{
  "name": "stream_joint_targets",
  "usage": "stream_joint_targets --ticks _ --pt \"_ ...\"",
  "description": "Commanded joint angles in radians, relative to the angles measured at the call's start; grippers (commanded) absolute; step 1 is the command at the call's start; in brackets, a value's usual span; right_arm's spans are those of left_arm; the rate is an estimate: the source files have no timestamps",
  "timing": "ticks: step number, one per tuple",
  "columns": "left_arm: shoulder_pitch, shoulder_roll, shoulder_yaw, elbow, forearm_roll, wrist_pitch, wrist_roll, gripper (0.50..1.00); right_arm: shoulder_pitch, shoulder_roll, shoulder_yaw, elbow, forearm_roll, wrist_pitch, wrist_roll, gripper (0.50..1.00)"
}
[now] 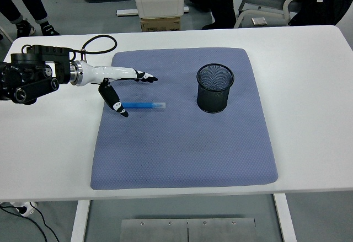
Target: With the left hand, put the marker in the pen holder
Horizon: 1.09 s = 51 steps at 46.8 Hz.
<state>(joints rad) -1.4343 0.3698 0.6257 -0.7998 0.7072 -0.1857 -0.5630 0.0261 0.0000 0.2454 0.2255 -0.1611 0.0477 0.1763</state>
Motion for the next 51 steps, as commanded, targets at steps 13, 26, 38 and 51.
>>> stream_joint_targets --ticks 13,26,38,51 --pt "-0.001 -0.038 0.0 0.017 0.015 -0.032 0.0 1.0 0.0 0.0 0.0 0.0 0.0 0.0 0.0 1.0" --pt "0.0 -0.046 0.0 0.021 0.046 -0.037 0.0 1.0 0.0 0.0 0.0 0.0 0.0 0.0 0.0 1.0" --pt "0.0 -0.048 0.002 0.03 0.09 -0.034 0.0 1.0 0.0 0.0 0.0 0.0 0.0 0.0 0.0 1.0" --pt "0.009 -0.061 0.002 0.045 0.124 -0.031 0.0 0.898 0.0 0.0 0.0 0.0 0.0 0.0 0.0 1.0"
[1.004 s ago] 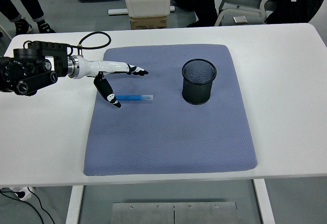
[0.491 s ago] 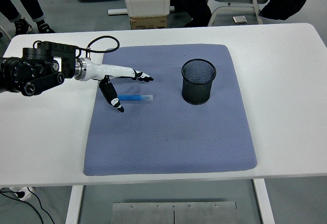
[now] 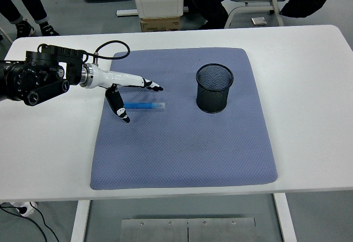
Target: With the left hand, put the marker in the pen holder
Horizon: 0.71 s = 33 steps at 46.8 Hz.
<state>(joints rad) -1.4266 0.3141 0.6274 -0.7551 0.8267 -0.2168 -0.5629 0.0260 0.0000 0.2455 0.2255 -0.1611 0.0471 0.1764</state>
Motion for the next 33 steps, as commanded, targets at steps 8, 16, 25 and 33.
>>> stream_joint_targets --ticks 8,16,25,33 --pt "0.003 -0.01 0.0 0.0 0.008 0.0 0.005 0.807 0.0 0.0 0.0 0.0 0.0 0.0 0.0 1.0" --pt "0.006 -0.015 0.0 0.0 0.008 0.002 0.028 0.76 0.0 0.0 0.0 0.0 0.0 0.0 0.0 1.0" --pt "0.009 -0.02 0.0 0.002 0.022 0.007 0.028 0.745 0.0 0.0 0.0 0.0 0.0 0.0 0.0 1.0" --pt "0.011 -0.021 0.0 0.008 0.031 0.01 0.028 0.713 0.0 0.0 0.0 0.0 0.0 0.0 0.0 1.0"
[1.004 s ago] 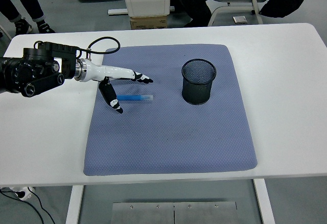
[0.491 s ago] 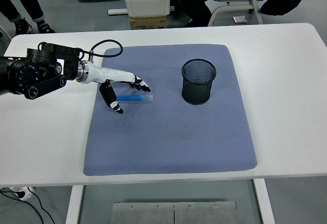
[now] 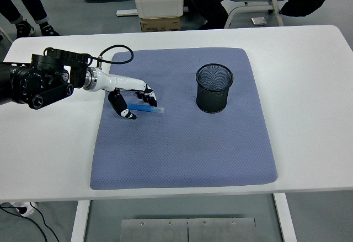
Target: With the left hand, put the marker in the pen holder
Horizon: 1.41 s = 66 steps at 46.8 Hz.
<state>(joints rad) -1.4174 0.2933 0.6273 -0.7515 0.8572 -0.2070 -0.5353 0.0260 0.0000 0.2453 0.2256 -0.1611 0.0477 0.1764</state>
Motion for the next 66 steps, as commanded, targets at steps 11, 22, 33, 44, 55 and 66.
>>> stream_joint_targets --ticks 11,22,33,44,55,66 --pt "0.014 -0.006 0.0 0.015 0.0 0.0 0.002 0.657 0.0 0.0 0.0 0.0 0.0 0.0 0.0 1.0" --pt "0.015 -0.013 0.0 0.018 0.0 0.0 0.002 0.625 0.0 0.0 0.0 0.0 0.0 0.0 0.0 1.0" --pt "0.028 -0.019 0.0 0.018 0.002 0.0 0.008 0.61 0.0 0.0 -0.001 0.0 0.0 0.0 0.0 1.0" --pt "0.029 -0.017 -0.001 0.023 0.0 0.0 0.009 0.566 0.0 0.0 0.0 0.0 0.0 0.0 0.0 1.0" --pt "0.029 -0.019 -0.001 0.026 0.0 0.001 0.009 0.563 0.0 0.0 0.0 0.0 0.0 0.0 0.0 1.0" --pt "0.028 -0.017 -0.003 0.026 0.0 0.028 0.008 0.604 0.0 0.0 0.0 0.0 0.0 0.0 0.0 1.0"
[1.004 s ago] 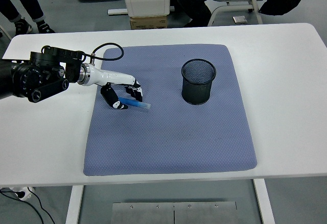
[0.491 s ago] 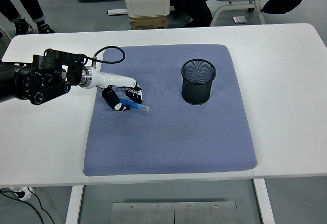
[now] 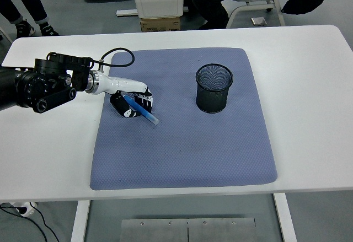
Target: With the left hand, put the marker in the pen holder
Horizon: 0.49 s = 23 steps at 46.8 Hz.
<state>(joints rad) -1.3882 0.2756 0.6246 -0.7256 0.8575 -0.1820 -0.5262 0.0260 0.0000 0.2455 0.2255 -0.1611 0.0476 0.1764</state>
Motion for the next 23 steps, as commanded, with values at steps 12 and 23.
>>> stream_joint_targets --ticks 12,23 --pt "-0.003 0.001 -0.005 0.0 0.0 0.004 -0.001 0.619 0.0 0.0 0.0 0.0 0.0 0.0 0.0 1.0" --pt "-0.003 -0.001 -0.005 0.0 0.0 0.004 -0.001 0.613 0.0 0.0 0.0 0.0 0.0 0.0 0.0 1.0"
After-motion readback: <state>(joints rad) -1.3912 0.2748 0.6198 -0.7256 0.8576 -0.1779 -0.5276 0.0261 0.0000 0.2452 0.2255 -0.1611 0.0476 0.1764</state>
